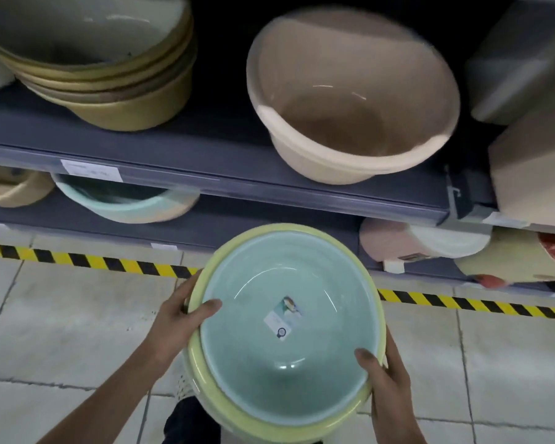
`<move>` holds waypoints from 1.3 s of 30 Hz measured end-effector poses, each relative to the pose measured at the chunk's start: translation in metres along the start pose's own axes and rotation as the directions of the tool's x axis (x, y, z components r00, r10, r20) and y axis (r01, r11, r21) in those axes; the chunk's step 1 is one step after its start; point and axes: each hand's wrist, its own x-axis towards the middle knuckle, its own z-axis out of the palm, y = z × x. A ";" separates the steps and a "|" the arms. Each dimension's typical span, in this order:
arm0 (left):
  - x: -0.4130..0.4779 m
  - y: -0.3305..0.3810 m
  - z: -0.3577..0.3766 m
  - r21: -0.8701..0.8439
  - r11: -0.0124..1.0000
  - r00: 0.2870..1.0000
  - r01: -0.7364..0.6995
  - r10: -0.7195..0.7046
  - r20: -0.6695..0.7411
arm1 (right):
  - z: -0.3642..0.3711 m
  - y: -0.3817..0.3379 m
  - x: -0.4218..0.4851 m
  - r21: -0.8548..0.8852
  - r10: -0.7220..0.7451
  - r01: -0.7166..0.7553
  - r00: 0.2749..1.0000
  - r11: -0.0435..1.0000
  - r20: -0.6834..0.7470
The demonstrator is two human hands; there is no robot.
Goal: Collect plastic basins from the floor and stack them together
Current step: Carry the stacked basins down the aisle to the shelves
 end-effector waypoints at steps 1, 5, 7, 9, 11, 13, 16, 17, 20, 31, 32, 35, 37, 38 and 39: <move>0.016 -0.015 0.001 -0.008 1.000 1.000 -0.006 0.006 -0.004 | 0.002 0.013 0.017 0.004 0.001 -0.001 1.000 1.000 -0.004; 0.076 -0.066 0.007 -0.021 1.000 0.999 -0.016 0.015 -0.039 | 0.015 0.061 0.091 -0.013 0.019 -0.018 0.999 1.000 0.029; 0.106 -0.086 0.009 -0.035 0.999 0.998 -0.020 0.018 -0.059 | 0.023 0.079 0.125 -0.026 0.003 -0.002 0.999 1.000 0.033; 0.133 -0.100 0.009 -0.048 0.999 0.997 -0.024 0.020 -0.076 | 0.031 0.093 0.155 -0.035 -0.026 0.027 0.999 0.999 0.047; 0.159 -0.111 0.010 -0.040 0.999 0.995 -0.034 0.030 -0.096 | 0.036 0.103 0.184 -0.031 -0.044 0.045 0.998 0.999 0.049; 0.184 -0.118 0.013 -0.061 0.996 0.992 -0.066 0.059 -0.109 | 0.043 0.111 0.211 -0.032 -0.059 0.061 0.997 0.998 0.042; 0.214 -0.120 0.020 -0.115 0.989 0.988 -0.093 0.077 -0.135 | 0.052 0.116 0.244 -0.003 -0.060 0.060 0.998 0.998 0.029; 0.223 -0.118 0.022 -0.125 0.987 0.986 -0.103 0.085 -0.143 | 0.055 0.115 0.253 0.003 -0.066 0.066 0.997 0.998 0.032; 0.245 -0.113 0.025 -0.131 0.983 0.982 -0.131 0.111 -0.152 | 0.064 0.109 0.275 -0.014 -0.094 0.095 0.995 0.995 0.037; 0.335 -0.077 0.033 -0.100 0.990 0.978 -0.100 0.079 -0.192 | 0.098 0.090 0.367 0.010 -0.054 0.054 0.998 0.999 -0.022; 0.342 -0.074 0.035 -0.097 0.990 0.977 -0.105 0.085 -0.195 | 0.099 0.088 0.374 0.006 -0.058 0.058 0.998 0.998 -0.030; 0.363 -0.066 0.044 -0.084 0.989 0.971 -0.119 0.098 -0.220 | 0.103 0.079 0.395 -0.005 -0.063 0.063 0.994 0.998 -0.091; 0.376 -0.063 0.049 -0.085 0.987 0.968 -0.138 0.116 -0.225 | 0.105 0.070 0.408 0.008 -0.069 0.071 0.989 0.997 -0.127; 0.384 -0.063 0.051 -0.092 0.984 0.964 -0.153 0.128 -0.232 | 0.107 0.067 0.414 0.014 -0.080 0.083 0.988 0.996 -0.132; 0.390 -0.064 0.054 -0.098 0.979 0.960 -0.177 0.149 -0.237 | 0.108 0.066 0.421 0.019 -0.097 0.100 0.986 0.995 -0.136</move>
